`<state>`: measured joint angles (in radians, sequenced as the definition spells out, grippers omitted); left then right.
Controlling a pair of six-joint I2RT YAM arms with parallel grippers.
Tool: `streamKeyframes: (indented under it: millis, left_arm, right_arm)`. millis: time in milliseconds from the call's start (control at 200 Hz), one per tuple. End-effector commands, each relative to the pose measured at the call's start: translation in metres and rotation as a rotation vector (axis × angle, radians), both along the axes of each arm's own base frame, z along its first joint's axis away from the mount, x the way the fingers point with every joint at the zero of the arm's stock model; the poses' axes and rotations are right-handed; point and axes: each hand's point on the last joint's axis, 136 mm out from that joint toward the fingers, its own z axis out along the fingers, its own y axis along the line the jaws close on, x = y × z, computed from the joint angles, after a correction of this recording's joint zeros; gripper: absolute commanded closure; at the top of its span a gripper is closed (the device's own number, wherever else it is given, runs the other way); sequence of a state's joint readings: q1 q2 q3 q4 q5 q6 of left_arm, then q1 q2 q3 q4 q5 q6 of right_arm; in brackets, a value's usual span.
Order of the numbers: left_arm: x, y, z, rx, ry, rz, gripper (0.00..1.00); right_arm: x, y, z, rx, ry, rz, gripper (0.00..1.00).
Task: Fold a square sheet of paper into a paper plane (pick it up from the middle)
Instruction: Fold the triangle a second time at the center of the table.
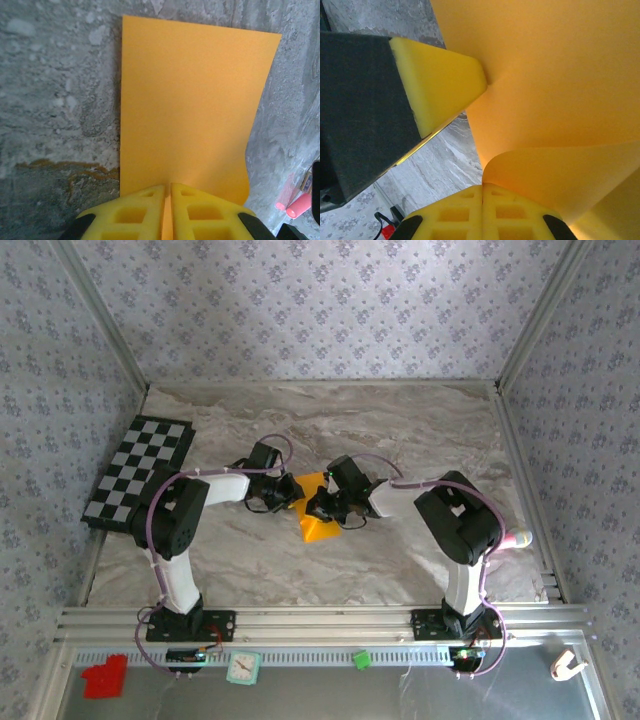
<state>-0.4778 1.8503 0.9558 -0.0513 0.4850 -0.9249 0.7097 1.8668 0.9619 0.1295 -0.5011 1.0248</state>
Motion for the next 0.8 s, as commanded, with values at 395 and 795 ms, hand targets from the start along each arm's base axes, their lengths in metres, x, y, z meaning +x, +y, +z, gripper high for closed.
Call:
streamKeyframes:
  millis: [395, 795]
  left_arm:
    - [-0.017, 0.013, -0.028, 0.081, 0.095, 0.006, 0.86]
    - [-0.018, 0.014, -0.030, 0.083, 0.103, 0.008, 0.86]
  right_arm:
    - [0.005, 0.000, -0.011, -0.030, 0.006, -0.028, 0.99]
    - [0.006, 0.000, -0.015, -0.030, 0.013, -0.037, 0.99]
